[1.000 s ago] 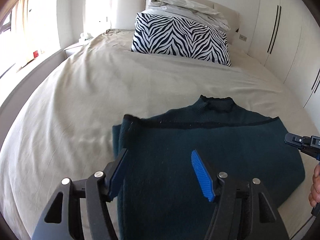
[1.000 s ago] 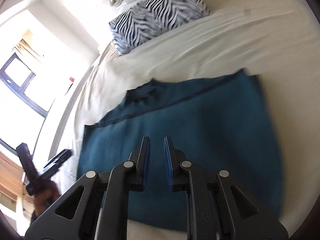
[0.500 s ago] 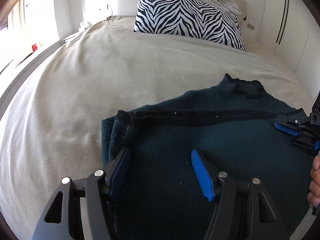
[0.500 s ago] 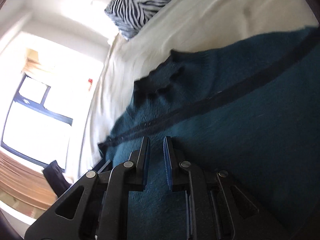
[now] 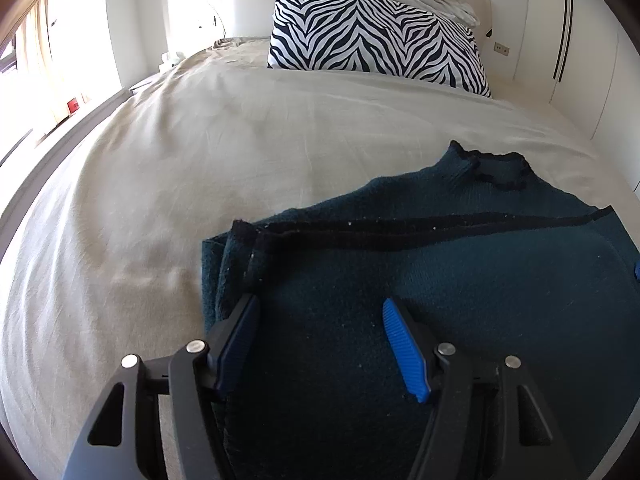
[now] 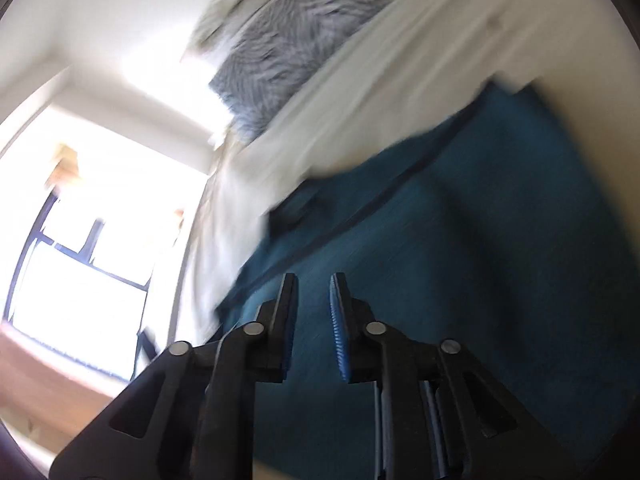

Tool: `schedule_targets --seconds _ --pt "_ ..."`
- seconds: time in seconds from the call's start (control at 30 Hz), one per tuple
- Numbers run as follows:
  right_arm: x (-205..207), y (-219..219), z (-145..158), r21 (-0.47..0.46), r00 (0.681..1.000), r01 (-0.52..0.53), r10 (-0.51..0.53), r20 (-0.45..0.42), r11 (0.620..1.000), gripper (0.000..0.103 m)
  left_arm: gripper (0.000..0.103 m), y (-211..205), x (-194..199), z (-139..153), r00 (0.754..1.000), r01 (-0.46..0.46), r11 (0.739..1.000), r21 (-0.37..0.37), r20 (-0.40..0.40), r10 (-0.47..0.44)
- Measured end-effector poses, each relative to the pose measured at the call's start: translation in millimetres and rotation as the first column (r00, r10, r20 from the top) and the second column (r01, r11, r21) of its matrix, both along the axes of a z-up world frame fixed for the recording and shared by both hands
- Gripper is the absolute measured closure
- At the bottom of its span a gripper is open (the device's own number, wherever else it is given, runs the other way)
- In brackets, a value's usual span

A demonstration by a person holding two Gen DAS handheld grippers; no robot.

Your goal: Fold small clothes

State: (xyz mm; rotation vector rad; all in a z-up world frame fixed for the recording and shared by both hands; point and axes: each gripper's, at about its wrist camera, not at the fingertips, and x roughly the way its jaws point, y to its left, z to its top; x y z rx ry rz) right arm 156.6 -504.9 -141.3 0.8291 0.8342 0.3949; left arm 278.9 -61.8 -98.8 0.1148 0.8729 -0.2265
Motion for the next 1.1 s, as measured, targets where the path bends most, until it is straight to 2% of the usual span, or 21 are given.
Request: schedule_targets --seconds 0.1,0.2,0.37,0.5,0.6,0.63,0.7,0.73,0.8,0.9,0.97,1.0,1.03,1.1 --pt "-11.7 50.5 -13.8 0.017 0.992 -0.128 0.128 -0.015 0.992 0.046 0.036 -0.9 -1.3 0.1 1.0 -0.001 1.0 0.01 0.005 0.001" --pt "-12.5 77.1 -36.6 0.008 0.98 -0.186 0.186 -0.066 0.983 0.047 0.036 -1.1 -2.5 -0.1 1.0 0.0 1.0 0.012 0.008 0.0" --pt "-22.0 42.5 -47.6 0.085 0.99 -0.128 0.132 -0.043 0.988 0.049 0.036 -1.6 -4.8 -0.9 1.0 0.003 1.0 0.014 0.017 -0.003" --pt "-38.0 -17.4 -46.1 0.087 0.999 0.009 -0.005 -0.047 0.996 0.05 0.036 -1.3 -7.4 0.2 1.0 0.001 1.0 0.009 0.018 -0.001" --pt "-61.4 -66.6 -42.7 0.12 0.985 0.166 -0.158 -0.074 0.979 0.051 0.037 0.4 -16.6 10.4 1.0 -0.013 1.0 -0.001 -0.019 0.013" --pt "-70.6 -77.8 -38.3 0.106 0.974 0.221 -0.213 -0.08 0.969 0.048 0.037 2.2 -25.0 17.3 0.999 -0.016 0.999 -0.035 -0.045 0.015" --pt "-83.8 -83.2 -29.4 0.076 0.965 0.258 -0.253 -0.07 0.963 0.046 0.037 1.3 -51.7 34.7 0.997 0.021 0.989 -0.146 -0.074 -0.032" --pt "-85.6 -78.4 -24.7 0.078 0.97 0.238 -0.233 -0.063 0.968 0.046 0.037 -2.7 -67.7 44.0 0.995 0.051 0.981 -0.189 -0.071 -0.066" --pt "-82.5 -55.8 -17.8 0.095 0.986 0.166 -0.161 -0.052 0.982 0.046 0.035 -18.4 -98.6 55.8 0.989 0.122 0.966 -0.228 -0.057 -0.138" --pt "-73.2 -10.3 -8.4 0.085 0.998 0.054 -0.051 -0.034 0.995 0.046 0.033 -40.5 -116.0 41.6 0.966 0.179 0.94 -0.292 -0.128 -0.224" --pt "-64.8 12.8 -14.0 0.073 0.998 -0.001 0.006 -0.068 0.997 0.046 0.036 -44.4 -114.0 18.2 0.957 0.146 0.95 -0.276 -0.204 -0.206" --pt "-62.1 18.8 -20.7 0.07 0.995 -0.017 0.024 -0.101 0.997 0.046 0.036 -39.2 -112.7 9.7 0.954 0.122 0.948 -0.295 -0.229 -0.194" --pt "-60.0 23.0 -30.5 0.077 0.99 -0.031 0.041 -0.136 0.997 0.046 0.037 -31.6 -113.0 6.8 0.954 0.116 0.936 -0.331 -0.224 -0.198" --pt "-63.0 17.6 -48.6 0.105 0.987 -0.021 0.037 -0.158 0.994 0.048 0.043 -19.7 -113.3 6.1 0.955 0.109 0.928 -0.355 -0.223 -0.197"
